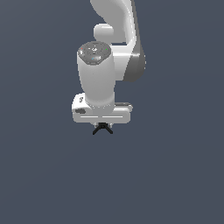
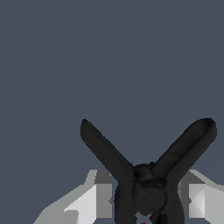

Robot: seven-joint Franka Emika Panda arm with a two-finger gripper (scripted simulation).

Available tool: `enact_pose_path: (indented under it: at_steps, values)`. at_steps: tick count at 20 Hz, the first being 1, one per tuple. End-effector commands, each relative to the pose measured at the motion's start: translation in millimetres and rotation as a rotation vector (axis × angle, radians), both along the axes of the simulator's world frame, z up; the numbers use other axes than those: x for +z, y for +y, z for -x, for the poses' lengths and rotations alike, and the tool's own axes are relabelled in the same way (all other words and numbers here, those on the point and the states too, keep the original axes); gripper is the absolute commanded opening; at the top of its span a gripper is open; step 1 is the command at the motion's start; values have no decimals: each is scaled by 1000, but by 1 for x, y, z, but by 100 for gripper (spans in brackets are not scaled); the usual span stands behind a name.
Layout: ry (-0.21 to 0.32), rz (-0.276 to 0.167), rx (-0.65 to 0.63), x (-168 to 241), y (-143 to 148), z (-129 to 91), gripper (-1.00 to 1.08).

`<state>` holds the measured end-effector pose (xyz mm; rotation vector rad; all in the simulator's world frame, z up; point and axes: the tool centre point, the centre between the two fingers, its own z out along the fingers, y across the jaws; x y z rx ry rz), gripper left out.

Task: Pick up the object and move it to a goal position.

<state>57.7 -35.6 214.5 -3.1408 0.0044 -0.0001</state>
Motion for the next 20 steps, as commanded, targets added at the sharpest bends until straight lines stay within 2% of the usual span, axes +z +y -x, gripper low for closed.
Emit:
enact_pose_path:
  at_steps: [1,14,20]
  values:
    - [0,0,0,27,-14,5,-100]
    - [0,0,1,160,-84,25,-100]
    - [0,0,1,202,-106,29,-100]
